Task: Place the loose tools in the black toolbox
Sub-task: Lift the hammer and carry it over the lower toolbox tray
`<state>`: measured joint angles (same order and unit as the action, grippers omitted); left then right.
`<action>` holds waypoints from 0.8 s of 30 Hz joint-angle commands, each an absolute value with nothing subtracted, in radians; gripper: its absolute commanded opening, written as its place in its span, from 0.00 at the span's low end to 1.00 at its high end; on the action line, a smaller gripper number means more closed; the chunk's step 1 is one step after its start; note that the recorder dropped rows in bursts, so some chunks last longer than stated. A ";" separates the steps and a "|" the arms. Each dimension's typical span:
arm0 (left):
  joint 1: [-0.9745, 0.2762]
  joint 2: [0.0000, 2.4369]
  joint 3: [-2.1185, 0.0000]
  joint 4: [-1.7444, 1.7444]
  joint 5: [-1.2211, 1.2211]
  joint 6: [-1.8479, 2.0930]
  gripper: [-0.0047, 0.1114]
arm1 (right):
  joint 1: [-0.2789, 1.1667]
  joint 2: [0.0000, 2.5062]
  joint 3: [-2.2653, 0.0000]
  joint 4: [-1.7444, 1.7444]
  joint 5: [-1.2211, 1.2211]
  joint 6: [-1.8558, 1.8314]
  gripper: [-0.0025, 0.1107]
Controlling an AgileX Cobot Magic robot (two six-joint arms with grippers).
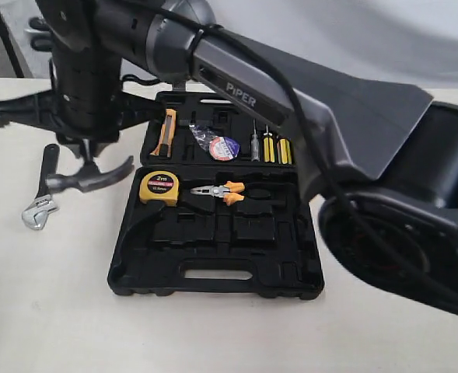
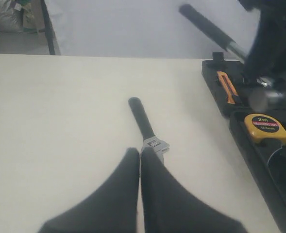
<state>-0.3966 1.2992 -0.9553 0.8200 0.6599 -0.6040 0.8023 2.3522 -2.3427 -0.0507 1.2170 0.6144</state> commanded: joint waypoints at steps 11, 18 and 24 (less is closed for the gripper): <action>-0.393 1.291 -0.946 0.806 0.643 -0.614 0.05 | 0.695 1.848 -1.354 -0.048 0.811 0.741 0.03; -0.393 1.291 -0.946 0.806 0.643 -0.614 0.05 | 0.690 1.857 -1.186 -0.008 0.576 0.913 0.10; -0.393 1.291 -0.946 0.806 0.643 -0.614 0.05 | 0.690 1.889 -1.184 0.000 0.493 0.972 0.43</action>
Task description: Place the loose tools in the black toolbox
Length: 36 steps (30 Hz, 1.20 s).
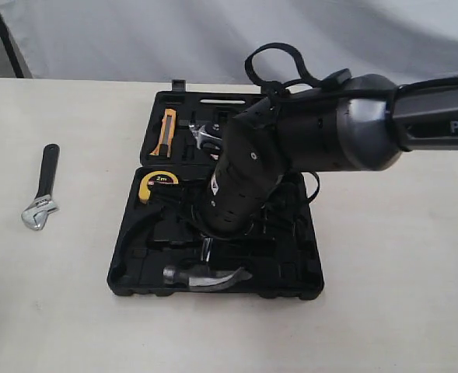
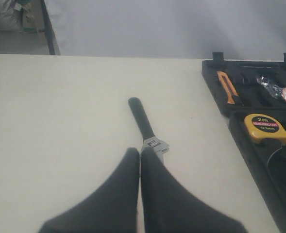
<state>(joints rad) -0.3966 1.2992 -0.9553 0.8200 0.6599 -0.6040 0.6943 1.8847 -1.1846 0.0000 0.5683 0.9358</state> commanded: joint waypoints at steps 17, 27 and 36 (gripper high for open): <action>-0.393 1.291 -0.946 0.806 0.643 -0.614 0.05 | 0.618 1.774 -1.381 0.016 0.897 0.066 0.15; -0.393 1.291 -0.946 0.806 0.643 -0.614 0.05 | 0.621 1.911 -1.394 0.070 0.876 -1.085 0.09; -0.393 1.291 -0.946 0.806 0.643 -0.614 0.05 | 0.621 1.960 -1.394 0.063 0.818 -1.521 0.42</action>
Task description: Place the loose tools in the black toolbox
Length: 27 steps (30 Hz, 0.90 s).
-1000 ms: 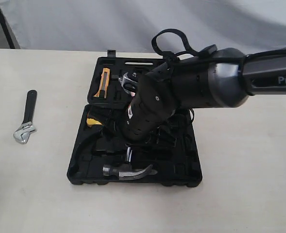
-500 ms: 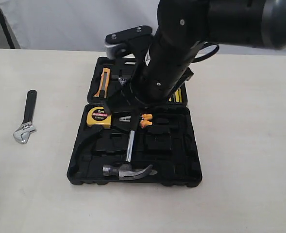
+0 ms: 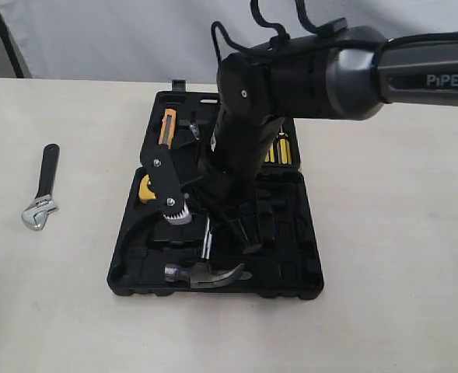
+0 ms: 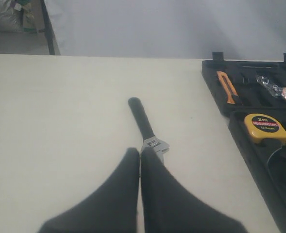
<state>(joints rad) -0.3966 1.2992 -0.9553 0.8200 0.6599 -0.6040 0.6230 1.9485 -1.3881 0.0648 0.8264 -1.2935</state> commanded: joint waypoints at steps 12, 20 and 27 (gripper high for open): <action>-0.393 1.291 -0.946 0.806 0.643 -0.614 0.05 | 0.621 2.057 -1.394 0.067 0.814 -1.747 0.41; -0.393 1.291 -0.946 0.806 0.643 -0.614 0.05 | 0.621 2.034 -1.394 0.067 0.808 -1.679 0.02; -0.393 1.291 -0.946 0.806 0.643 -0.614 0.05 | 0.621 1.908 -1.394 0.067 0.772 -1.407 0.02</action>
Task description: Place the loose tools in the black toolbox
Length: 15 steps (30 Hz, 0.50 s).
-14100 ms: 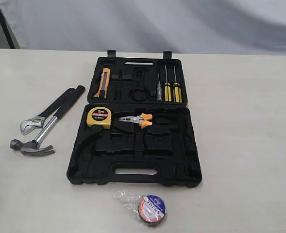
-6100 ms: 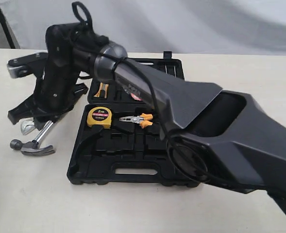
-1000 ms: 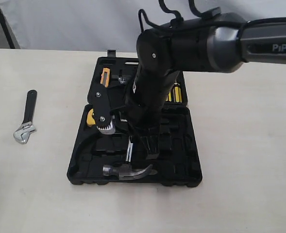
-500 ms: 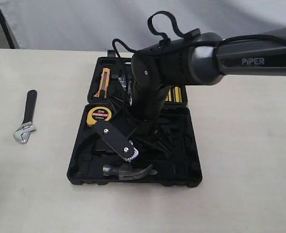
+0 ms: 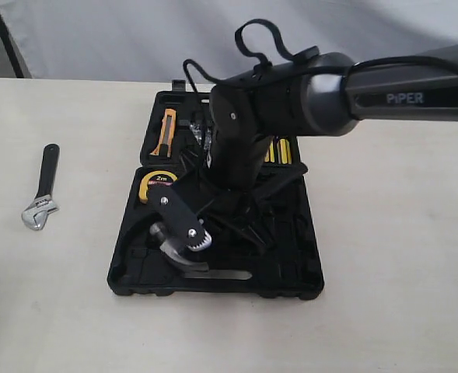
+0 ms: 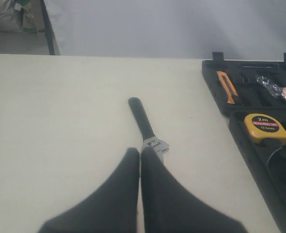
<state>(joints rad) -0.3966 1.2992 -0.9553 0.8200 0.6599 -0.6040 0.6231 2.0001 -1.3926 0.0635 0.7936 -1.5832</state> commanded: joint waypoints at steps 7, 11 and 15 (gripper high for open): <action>-0.393 1.291 -0.946 0.806 0.643 -0.614 0.05 | 0.621 1.845 -1.394 0.085 0.796 -1.083 0.02; -0.393 1.291 -0.946 0.806 0.643 -0.614 0.05 | 0.621 1.888 -1.394 0.161 0.894 -0.986 0.02; -0.393 1.291 -0.946 0.806 0.643 -0.614 0.05 | 0.625 1.939 -1.394 0.185 0.893 -0.794 0.02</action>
<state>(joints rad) -0.3966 1.2992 -0.9553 0.8200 0.6599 -0.6040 0.6231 1.9330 -1.3926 0.1570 0.8856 -0.8433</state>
